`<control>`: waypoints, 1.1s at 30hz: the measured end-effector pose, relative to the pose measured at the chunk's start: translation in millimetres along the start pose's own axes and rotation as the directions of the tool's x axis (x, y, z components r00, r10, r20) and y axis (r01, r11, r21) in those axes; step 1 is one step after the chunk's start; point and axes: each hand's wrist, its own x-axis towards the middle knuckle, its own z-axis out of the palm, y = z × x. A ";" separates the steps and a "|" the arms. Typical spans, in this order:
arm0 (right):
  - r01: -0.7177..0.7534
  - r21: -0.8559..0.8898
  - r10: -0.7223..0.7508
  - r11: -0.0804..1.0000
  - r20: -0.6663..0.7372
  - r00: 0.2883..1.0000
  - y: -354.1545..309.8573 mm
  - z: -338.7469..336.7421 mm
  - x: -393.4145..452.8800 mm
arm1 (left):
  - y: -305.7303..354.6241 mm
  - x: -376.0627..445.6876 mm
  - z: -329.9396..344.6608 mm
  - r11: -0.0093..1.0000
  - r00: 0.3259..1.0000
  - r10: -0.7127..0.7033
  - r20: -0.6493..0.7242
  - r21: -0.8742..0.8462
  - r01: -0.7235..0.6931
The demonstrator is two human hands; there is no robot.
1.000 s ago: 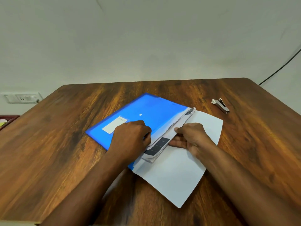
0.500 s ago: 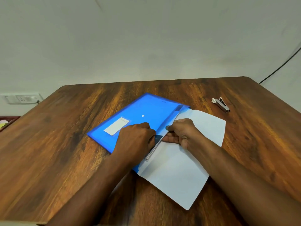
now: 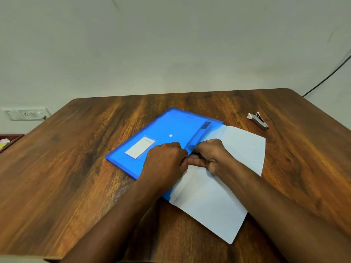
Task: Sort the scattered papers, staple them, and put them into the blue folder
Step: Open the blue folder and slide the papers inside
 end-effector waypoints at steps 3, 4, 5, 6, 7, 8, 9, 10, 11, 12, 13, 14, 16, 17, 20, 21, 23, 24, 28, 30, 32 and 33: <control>0.029 -0.010 -0.029 1.000 -0.025 0.999 0.9 -4.1 0.6 | 2.3 0.9 0.4 0.999 0.999 -0.033 0.025 -0.009 0.033; 0.042 -0.017 -0.043 0.999 -0.039 0.998 1.7 -5.5 1.5 | 3.6 1.3 0.9 0.999 0.998 -0.047 0.034 -0.011 0.047; 0.057 -0.023 -0.058 0.998 -0.053 0.997 2.2 -6.8 2.2 | 5.2 2.0 0.8 0.998 0.997 -0.060 0.039 -0.015 0.060; 0.070 -0.027 -0.071 0.997 -0.065 0.995 2.7 -7.7 3.0 | 7.1 2.8 0.6 0.997 0.996 -0.073 0.044 -0.019 0.074; 0.078 -0.033 -0.081 0.996 -0.076 0.994 3.0 -8.6 3.7 | 8.9 3.8 0.6 0.996 0.995 -0.083 0.054 -0.017 0.085; 0.083 -0.039 -0.086 0.996 -0.085 0.993 3.0 -9.2 4.2 | 11.2 4.9 -0.1 0.996 0.994 -0.090 0.065 -0.013 0.091; 0.085 -0.042 -0.088 0.995 -0.092 0.992 2.8 -9.9 4.2 | 13.7 5.7 -1.1 0.995 0.993 -0.093 0.077 -0.012 0.095; 0.085 -0.045 -0.089 0.995 -0.096 0.991 2.8 -10.9 4.1 | 16.0 6.5 -1.6 0.995 0.991 -0.095 0.091 -0.011 0.096; 0.085 -0.051 -0.090 0.995 -0.098 0.991 2.4 -12.0 3.9 | 18.4 7.4 -2.4 0.995 0.990 -0.096 0.103 -0.008 0.097; 0.084 -0.060 -0.090 0.995 -0.097 0.991 2.2 -12.9 4.1 | 20.2 8.8 -2.3 0.995 0.989 -0.098 0.112 -0.002 0.098; 0.083 -0.070 -0.089 0.994 -0.092 0.992 1.7 -14.5 3.9 | 22.2 10.4 -2.2 0.995 0.989 -0.098 0.113 0.003 0.098; 0.082 -0.080 -0.089 0.993 -0.084 0.992 0.9 -15.7 3.7 | 24.1 11.5 -2.3 0.995 0.988 -0.101 0.115 0.007 0.101; 0.084 -0.098 -0.091 0.992 -0.062 0.994 -1.3 -17.8 3.0 | 27.7 13.8 -2.5 0.995 0.988 -0.103 0.117 0.020 0.101; 0.092 -0.095 -0.097 0.991 -0.051 0.994 -2.1 -19.2 2.3 | 29.8 14.7 -2.8 0.995 0.988 -0.099 0.114 0.025 0.097; 0.114 -0.019 -0.115 0.993 -0.030 0.993 -0.6 -26.4 -0.5 | 35.7 17.1 -3.7 0.996 0.992 -0.084 0.090 0.029 0.082; 0.123 -0.006 -0.123 0.992 -0.024 0.992 0.9 -29.0 -1.4 | 37.3 17.4 -4.0 0.996 0.993 -0.082 0.090 0.032 0.080; 0.153 -0.050 -0.155 0.987 -0.026 0.988 5.0 -34.1 -3.8 | 39.6 17.1 -2.0 0.997 0.991 -0.074 0.110 0.036 0.070; 0.170 -0.083 -0.173 0.982 -0.030 0.984 7.5 -36.3 -4.0 | 39.7 16.6 -0.4 0.997 0.991 -0.067 0.116 0.038 0.063; 0.169 -0.173 -0.176 0.970 -0.028 0.984 14.0 -41.9 -4.2 | 28.4 10.7 4.5 0.990 0.990 -0.136 0.039 -0.021 0.137; 0.182 -0.225 -0.194 0.957 -0.032 0.981 14.7 -42.1 -4.8 | 13.5 7.2 3.2 0.974 0.975 -0.220 -0.009 -0.049 0.219; 0.218 -0.305 -0.248 0.927 -0.065 0.966 16.1 -40.5 -5.3 | -5.8 3.5 0.9 0.950 0.949 -0.311 -0.058 -0.056 0.308; 0.250 -0.375 -0.301 0.893 -0.084 0.950 17.6 -38.9 -4.5 | -16.6 2.4 -0.6 0.934 0.931 -0.358 -0.069 -0.045 0.355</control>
